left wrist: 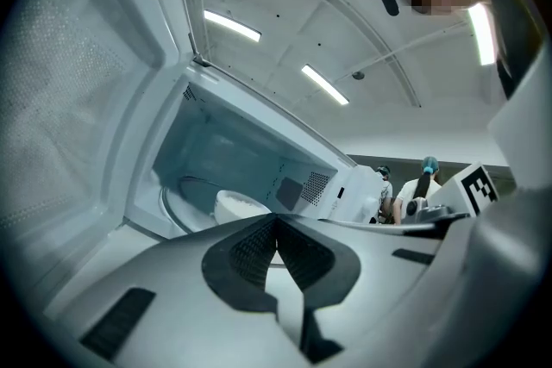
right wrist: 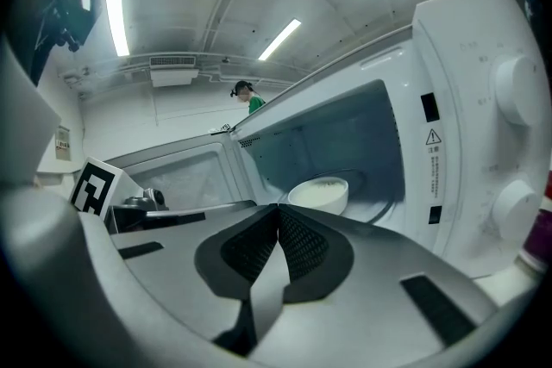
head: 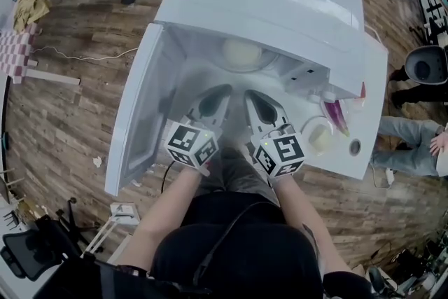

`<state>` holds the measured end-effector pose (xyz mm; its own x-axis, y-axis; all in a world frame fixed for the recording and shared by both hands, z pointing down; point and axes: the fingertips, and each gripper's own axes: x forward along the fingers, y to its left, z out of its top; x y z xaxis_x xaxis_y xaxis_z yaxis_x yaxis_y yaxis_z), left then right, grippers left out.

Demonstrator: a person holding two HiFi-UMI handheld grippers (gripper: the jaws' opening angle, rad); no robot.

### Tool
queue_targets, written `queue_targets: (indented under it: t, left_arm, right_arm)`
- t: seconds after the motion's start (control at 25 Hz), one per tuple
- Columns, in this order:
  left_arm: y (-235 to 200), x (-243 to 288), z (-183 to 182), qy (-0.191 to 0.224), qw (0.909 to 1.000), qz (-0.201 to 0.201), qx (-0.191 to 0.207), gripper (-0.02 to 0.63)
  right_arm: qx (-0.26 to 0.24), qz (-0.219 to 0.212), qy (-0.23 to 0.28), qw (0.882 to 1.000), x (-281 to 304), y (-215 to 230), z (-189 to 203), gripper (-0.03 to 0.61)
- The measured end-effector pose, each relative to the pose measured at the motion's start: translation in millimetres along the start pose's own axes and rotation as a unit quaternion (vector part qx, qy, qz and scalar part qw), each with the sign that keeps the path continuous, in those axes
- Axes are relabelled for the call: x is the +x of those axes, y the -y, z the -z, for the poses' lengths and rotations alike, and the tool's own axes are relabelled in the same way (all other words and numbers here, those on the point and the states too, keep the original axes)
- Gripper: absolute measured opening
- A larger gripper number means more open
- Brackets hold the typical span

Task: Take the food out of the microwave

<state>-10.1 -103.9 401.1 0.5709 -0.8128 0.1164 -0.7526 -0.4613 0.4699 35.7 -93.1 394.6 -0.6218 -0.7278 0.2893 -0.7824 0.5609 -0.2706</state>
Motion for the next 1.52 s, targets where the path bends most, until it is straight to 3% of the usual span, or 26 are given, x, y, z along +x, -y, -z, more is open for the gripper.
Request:
queue_targets:
  t: [0.92, 1.32, 1.52]
  left_arm:
    - [-31.7, 40.7, -16.8, -0.038, 0.9988, 0.0, 0.032, 0.012]
    - [-44.6, 50.8, -19.1, -0.045, 0.9989, 0.004, 0.016, 0.012]
    - [-45.6, 53.9, -16.8, -0.052, 0.9985, 0.001, 0.017, 0.057]
  right_arm:
    - [0.021, 0.089, -0.006, 0.996, 32.1, 42.3, -12.2, 0.02]
    - [0.03, 0.121, -0.001, 0.992, 40.4, 55.8, -17.4, 0.02]
    - [0.031, 0.139, -0.001, 0.99, 39.8, 64.2, -17.8, 0.021]
